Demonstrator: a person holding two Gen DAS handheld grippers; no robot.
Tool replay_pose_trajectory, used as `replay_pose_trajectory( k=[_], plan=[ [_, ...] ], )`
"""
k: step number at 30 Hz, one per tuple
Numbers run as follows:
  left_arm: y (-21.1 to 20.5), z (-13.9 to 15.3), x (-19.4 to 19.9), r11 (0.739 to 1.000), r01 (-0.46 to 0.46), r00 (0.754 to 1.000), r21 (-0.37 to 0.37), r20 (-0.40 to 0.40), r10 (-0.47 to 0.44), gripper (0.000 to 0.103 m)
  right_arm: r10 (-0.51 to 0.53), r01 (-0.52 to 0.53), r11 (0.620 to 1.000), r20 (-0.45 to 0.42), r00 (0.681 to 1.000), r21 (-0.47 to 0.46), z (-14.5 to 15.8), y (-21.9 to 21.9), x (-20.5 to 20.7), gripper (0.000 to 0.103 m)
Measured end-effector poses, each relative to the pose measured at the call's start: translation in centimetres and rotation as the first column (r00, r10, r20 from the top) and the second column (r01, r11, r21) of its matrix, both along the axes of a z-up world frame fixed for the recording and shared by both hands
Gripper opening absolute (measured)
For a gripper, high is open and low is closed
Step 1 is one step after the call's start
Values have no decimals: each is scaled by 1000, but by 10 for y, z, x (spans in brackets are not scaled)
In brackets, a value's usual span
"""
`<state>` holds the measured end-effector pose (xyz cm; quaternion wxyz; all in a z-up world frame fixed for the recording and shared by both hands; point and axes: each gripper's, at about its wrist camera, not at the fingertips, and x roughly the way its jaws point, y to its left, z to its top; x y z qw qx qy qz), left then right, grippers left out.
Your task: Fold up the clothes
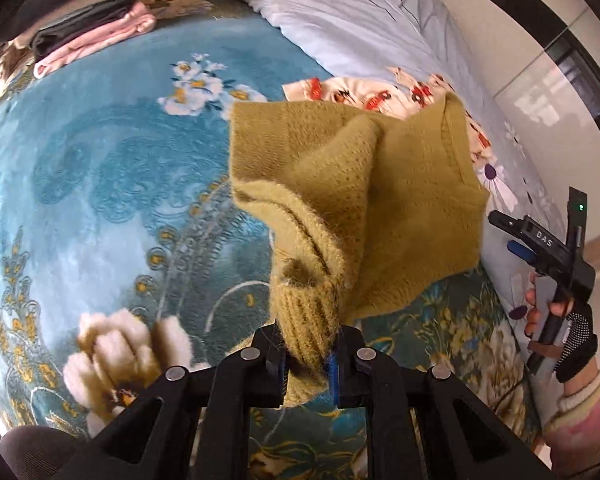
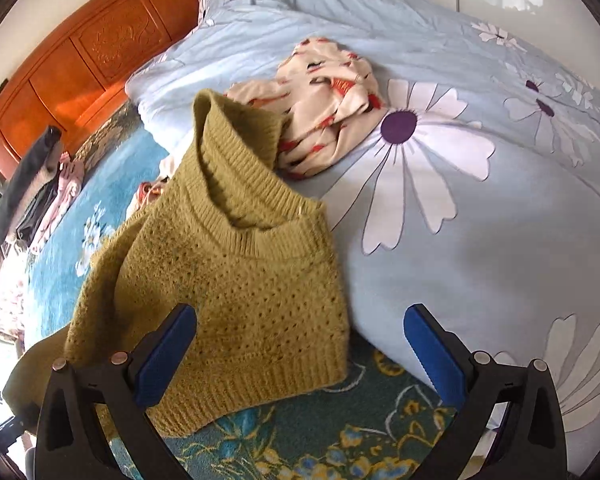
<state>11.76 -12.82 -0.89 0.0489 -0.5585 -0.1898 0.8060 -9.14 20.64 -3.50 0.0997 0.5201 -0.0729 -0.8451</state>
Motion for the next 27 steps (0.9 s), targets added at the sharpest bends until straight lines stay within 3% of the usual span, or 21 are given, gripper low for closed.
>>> replay_pose_trajectory(
  k=[4, 6, 8, 10, 13, 15, 17, 19, 21, 22, 25, 27],
  plan=[
    [-2, -3, -4, 998, 26, 999, 52, 47, -29, 24, -2, 2, 1000, 46, 999, 6, -19, 0, 4, 103],
    [-13, -2, -7, 994, 12, 997, 110, 74, -20, 35, -8, 8, 1000, 56, 998, 0, -26, 4, 6, 103],
    [-26, 1, -10, 983, -4, 996, 185, 91, -13, 53, -16, 15, 1000, 68, 998, 10, -31, 6, 5, 103],
    [-38, 10, -16, 977, -12, 997, 213, 71, -3, 54, -21, 20, 1000, 86, 996, 10, -36, 6, 3, 103],
    [-50, 27, -34, 989, -15, 1000, 145, 13, 14, 64, -15, 16, 1000, 105, 994, -6, -41, 3, -1, 103],
    [-54, 31, -58, 996, -19, 1000, 91, -10, 20, 64, 1, 0, 1000, 114, 993, -15, -44, 0, -3, 102],
    [-54, 30, -88, 999, 0, 1000, 40, -21, 0, 64, 14, -11, 1000, 125, 992, -23, -48, -2, -6, 95],
    [-48, 24, -123, 997, 33, 999, -69, -27, -35, 64, 17, -9, 999, 154, 988, -48, -53, -2, -8, 88],
    [-38, 16, -159, 979, 57, 997, -196, -45, -67, 65, 2, 11, 998, 188, 982, -68, -60, 3, -9, 82],
    [-30, 10, -177, 970, 99, 992, -224, -49, -112, 66, -10, 26, 997, 206, 979, -75, -64, 6, -9, 78],
    [-7, -14, -224, 945, 223, 973, -240, -6, -231, 67, -38, 64, 992, 224, 974, -108, -69, 16, -9, 67],
    [11, -30, -250, 918, 290, 954, -271, 12, -298, 67, -53, 83, 988, 226, 973, -127, -69, 20, -10, 66]
  ],
)
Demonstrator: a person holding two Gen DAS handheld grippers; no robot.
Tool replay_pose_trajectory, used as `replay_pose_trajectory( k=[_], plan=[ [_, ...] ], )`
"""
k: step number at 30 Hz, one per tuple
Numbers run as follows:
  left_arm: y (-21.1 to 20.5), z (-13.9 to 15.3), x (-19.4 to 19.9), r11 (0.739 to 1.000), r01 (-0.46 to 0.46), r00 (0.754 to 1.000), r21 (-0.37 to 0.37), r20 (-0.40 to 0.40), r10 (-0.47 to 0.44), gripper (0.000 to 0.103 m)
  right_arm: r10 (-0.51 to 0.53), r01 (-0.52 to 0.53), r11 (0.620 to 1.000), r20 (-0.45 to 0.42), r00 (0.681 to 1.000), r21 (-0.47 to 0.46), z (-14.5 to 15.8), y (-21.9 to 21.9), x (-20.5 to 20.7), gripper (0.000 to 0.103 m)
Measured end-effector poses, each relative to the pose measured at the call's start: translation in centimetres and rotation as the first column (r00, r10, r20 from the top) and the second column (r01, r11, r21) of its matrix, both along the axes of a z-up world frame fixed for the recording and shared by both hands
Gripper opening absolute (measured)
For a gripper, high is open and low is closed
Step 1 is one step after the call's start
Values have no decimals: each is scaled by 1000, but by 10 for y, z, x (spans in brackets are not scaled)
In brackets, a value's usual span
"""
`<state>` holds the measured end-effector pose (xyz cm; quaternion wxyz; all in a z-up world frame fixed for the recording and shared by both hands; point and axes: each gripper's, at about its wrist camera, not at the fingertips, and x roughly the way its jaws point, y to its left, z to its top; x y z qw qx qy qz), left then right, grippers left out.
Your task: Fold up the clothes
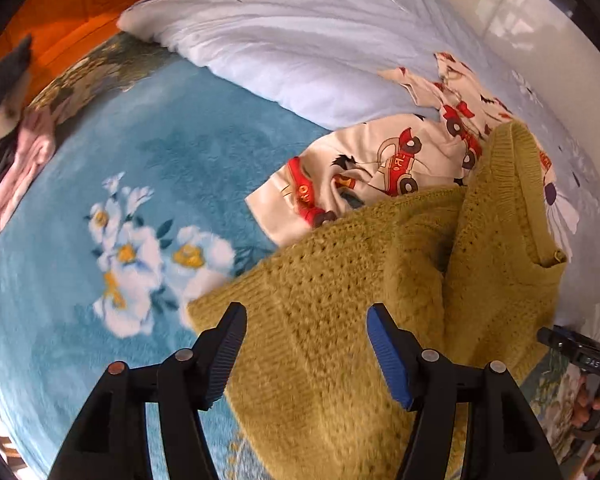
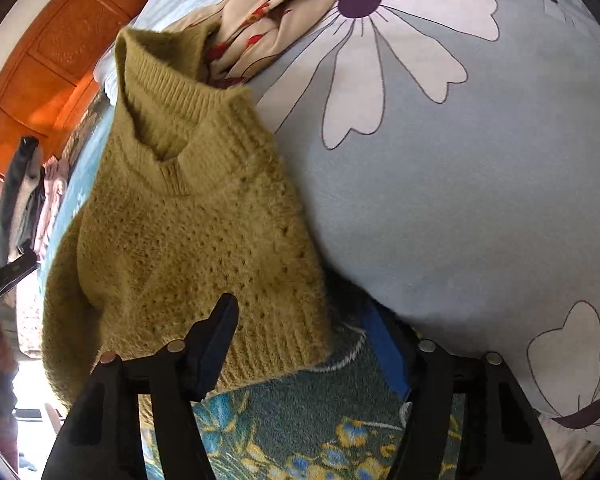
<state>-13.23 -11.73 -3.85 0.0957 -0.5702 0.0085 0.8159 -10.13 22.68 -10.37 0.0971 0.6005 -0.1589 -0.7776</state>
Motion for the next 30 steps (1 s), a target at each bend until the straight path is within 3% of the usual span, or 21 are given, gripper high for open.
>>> replay_pose_trajectory(
  k=[4, 6, 10, 14, 15, 17, 19, 21, 22, 30],
  plan=[
    [21, -35, -33, 988, 77, 997, -131, -1, -78, 67, -19, 19, 1000, -4, 1000, -20, 0, 2, -2, 62],
    [19, -52, -43, 989, 88, 996, -117, 44, -83, 67, -16, 16, 1000, -8, 1000, -24, 0, 1, -3, 58],
    [9, -58, -42, 998, 49, 997, -42, 68, -46, 67, -13, 12, 999, -3, 1000, -47, -2, -2, -8, 45],
    [4, -60, -36, 1000, -7, 998, -6, 70, 7, 65, -17, 18, 997, 12, 1000, -72, -4, -7, -13, 43],
    [4, -59, -34, 1000, -23, 998, -10, 61, 24, 62, -18, 20, 997, 16, 1000, -79, -5, -8, -14, 43],
    [7, -58, -27, 999, -40, 998, -25, 45, 41, 40, -17, 19, 996, 21, 1000, -86, -5, -14, -15, 35],
    [11, -54, -17, 998, -53, 998, -46, 26, 54, 27, -22, 25, 995, 29, 999, -99, -5, -17, -14, 29],
    [12, -46, -6, 996, -68, 998, -56, 8, 68, 20, -43, 46, 995, 30, 999, -94, -3, -18, -10, 13],
    [11, -41, 0, 996, -76, 997, -54, -1, 77, 9, -52, 55, 994, 29, 998, -92, -1, -18, -8, 12],
    [-16, 46, 60, 986, -152, 973, 64, -165, 161, 8, -12, 10, 1000, -105, 994, -18, 35, -35, 23, 10]
  ],
)
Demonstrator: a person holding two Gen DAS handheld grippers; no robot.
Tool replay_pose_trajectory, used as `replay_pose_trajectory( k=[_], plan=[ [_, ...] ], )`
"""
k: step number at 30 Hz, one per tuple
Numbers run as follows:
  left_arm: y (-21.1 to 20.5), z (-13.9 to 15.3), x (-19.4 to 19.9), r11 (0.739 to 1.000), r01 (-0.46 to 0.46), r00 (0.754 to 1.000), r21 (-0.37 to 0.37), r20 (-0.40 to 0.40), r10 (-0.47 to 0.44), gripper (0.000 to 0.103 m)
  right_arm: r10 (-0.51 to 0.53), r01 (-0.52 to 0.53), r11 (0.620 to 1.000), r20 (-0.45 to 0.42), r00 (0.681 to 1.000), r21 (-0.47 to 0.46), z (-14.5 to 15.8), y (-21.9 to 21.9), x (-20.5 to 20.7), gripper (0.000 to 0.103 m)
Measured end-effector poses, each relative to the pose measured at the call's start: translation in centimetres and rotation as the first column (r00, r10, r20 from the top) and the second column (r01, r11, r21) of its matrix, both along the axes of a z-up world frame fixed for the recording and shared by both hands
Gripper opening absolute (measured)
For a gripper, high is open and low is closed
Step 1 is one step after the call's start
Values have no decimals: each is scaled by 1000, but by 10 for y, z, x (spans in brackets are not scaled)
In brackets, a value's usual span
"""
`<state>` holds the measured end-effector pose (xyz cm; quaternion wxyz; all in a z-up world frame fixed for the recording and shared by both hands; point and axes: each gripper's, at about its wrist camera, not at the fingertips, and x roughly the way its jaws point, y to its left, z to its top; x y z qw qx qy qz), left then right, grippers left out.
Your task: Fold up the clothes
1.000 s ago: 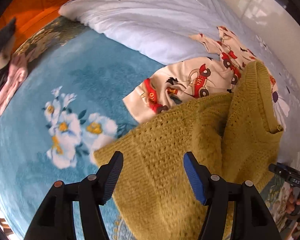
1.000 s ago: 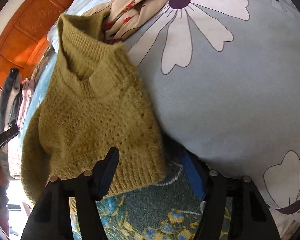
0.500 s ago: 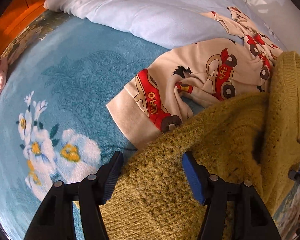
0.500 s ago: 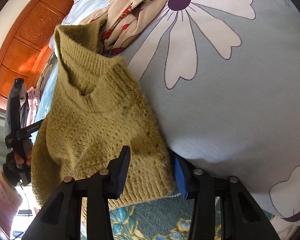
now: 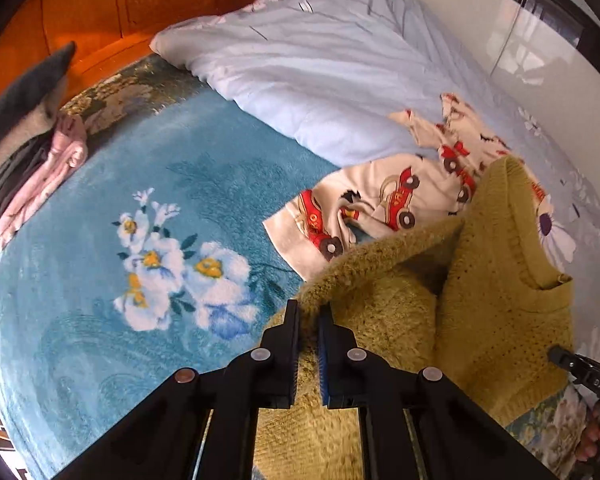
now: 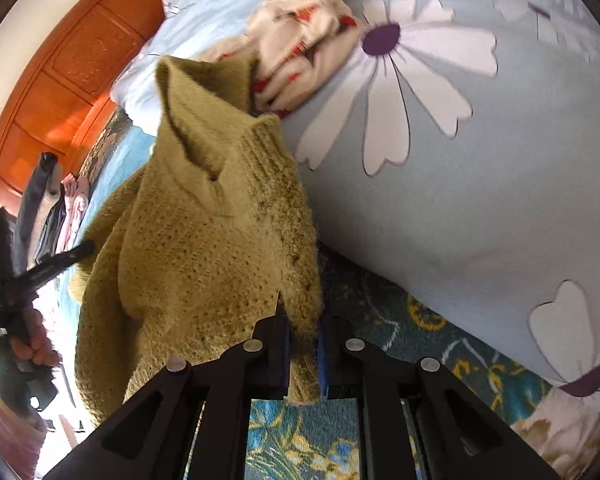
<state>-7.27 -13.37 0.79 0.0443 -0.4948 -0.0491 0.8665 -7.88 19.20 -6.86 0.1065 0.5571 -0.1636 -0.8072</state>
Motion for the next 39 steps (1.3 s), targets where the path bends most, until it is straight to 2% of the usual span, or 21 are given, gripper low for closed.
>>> replay_pose_trajectory(
  k=[3, 6, 11, 15, 17, 20, 23, 24, 26, 27, 29, 30, 32, 35, 37, 38, 39],
  plan=[
    [-32, 36, 35, 996, -60, 996, 66, -63, 64, 8, 6, -3, 999, -61, 998, 45, 18, -6, 8, 10],
    [-62, 71, 67, 990, -108, 983, 92, -139, 120, 8, 18, -4, 994, -127, 992, 106, 38, 6, -17, 9],
    [-120, 119, 126, 969, -186, 950, 160, -224, 220, 8, 95, -32, 971, -259, 961, 238, 106, -1, -7, 9],
    [-154, 144, 168, 941, -247, 919, 230, -253, 302, 8, 173, -39, 939, -374, 911, 341, 169, -24, -14, 9],
    [-164, 155, 191, 926, -268, 900, 266, -274, 339, 2, 213, -47, 930, -428, 879, 366, 204, -43, -18, 9],
    [-172, 169, 224, 919, -281, 874, 275, -321, 364, 2, 269, -63, 919, -503, 821, 389, 250, -74, -17, 9],
    [-179, 163, 241, 904, -295, 871, 310, -301, 388, 2, 326, -89, 906, -550, 769, 413, 284, -105, -13, 9],
    [-181, 156, 242, 893, -294, 879, 341, -269, 393, 2, 343, -99, 901, -554, 758, 422, 290, -115, -12, 9],
    [-180, 141, 241, 878, -275, 899, 393, -217, 379, 2, 361, -140, 903, -539, 761, 407, 294, -133, -11, 9],
    [-175, 136, 239, 879, -257, 909, 400, -209, 361, 2, 373, -158, 901, -537, 757, 403, 294, -140, -5, 9],
    [-165, 126, 233, 878, -222, 927, 423, -189, 325, 3, 416, -193, 888, -551, 723, 416, 293, -151, 11, 9],
    [-161, 120, 227, 866, -206, 935, 455, -169, 311, 3, 438, -212, 880, -557, 705, 425, 293, -156, 19, 9],
    [-151, 107, 212, 826, -190, 949, 531, -116, 293, 3, 499, -262, 853, -558, 663, 452, 293, -161, 40, 9],
    [-134, 85, 188, 742, -192, 961, 642, -29, 274, 7, 577, -377, 814, -548, 606, 441, 280, -153, 70, 9],
    [-118, 70, 171, 693, -206, 965, 691, 27, 260, 11, 653, -458, 756, -504, 565, 467, 261, -151, 91, 9],
    [-110, 63, 164, 679, -214, 967, 702, 55, 248, 13, 692, -488, 721, -473, 545, 492, 247, -151, 101, 9],
    [-101, 57, 156, 672, -219, 969, 708, 78, 234, 14, 721, -512, 691, -436, 538, 510, 232, -152, 107, 9]
  ],
)
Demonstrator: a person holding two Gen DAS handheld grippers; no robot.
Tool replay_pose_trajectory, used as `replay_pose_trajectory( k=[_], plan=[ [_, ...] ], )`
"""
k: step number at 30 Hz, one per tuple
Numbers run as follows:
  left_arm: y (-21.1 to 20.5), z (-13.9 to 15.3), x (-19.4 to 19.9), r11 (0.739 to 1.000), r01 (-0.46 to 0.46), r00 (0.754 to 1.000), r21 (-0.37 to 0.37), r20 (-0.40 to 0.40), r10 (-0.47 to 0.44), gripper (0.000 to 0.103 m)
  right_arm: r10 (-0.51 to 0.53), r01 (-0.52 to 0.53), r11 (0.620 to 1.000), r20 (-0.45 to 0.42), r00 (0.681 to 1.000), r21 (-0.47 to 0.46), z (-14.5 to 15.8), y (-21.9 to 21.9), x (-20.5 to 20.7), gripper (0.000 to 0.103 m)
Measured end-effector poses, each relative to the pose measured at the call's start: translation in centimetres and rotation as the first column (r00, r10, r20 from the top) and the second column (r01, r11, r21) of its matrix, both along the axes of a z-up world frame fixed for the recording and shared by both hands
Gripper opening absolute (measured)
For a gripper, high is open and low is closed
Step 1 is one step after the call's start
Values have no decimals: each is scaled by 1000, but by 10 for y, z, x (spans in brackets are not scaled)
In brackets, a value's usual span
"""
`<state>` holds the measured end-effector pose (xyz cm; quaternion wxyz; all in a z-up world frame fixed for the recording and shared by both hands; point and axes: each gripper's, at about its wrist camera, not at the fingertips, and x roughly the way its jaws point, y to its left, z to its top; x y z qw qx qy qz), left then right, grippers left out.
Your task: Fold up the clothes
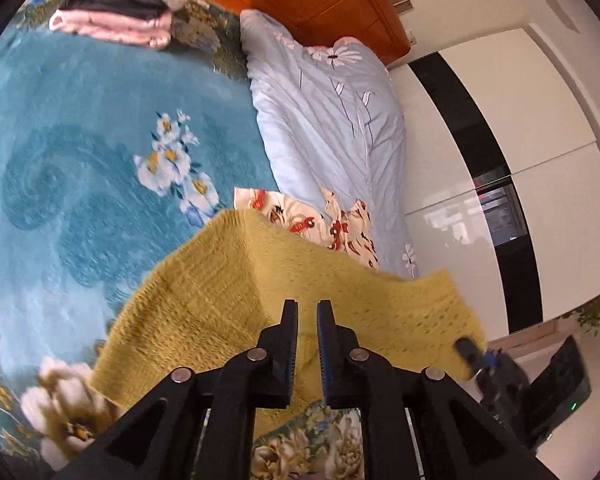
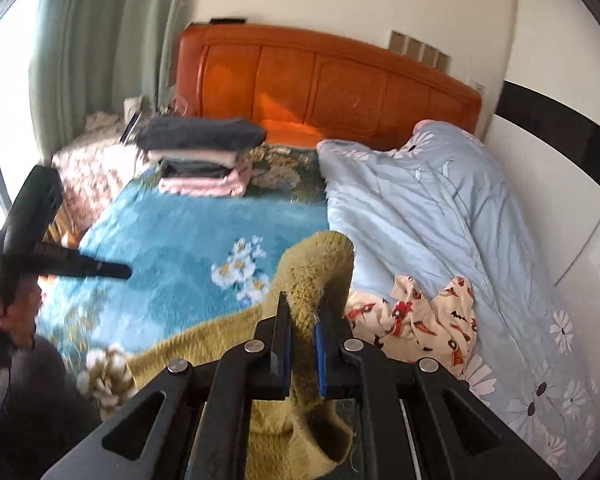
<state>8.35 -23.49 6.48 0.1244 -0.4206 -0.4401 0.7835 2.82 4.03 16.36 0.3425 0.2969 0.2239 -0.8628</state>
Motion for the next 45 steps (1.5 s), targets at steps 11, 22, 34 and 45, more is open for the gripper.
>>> replay_pose_trajectory(
  k=[11, 22, 34, 45],
  plan=[
    [92, -38, -86, 955, 234, 963, -181, 181, -201, 60, 84, -118, 986, 263, 961, 117, -121, 13, 32, 10],
    [203, -91, -149, 752, 551, 829, -362, 344, -441, 65, 7, -27, 999, 412, 911, 42, -162, 34, 27, 10],
    [206, -119, -147, 718, 537, 842, -443, 328, -428, 30, -77, 78, 997, 488, 870, 18, -185, 55, 22, 10],
    [85, -46, -119, 928, 151, 987, -341, 99, -124, 8, -211, 222, 975, 354, 911, 10, -141, 69, 0, 10]
  ],
)
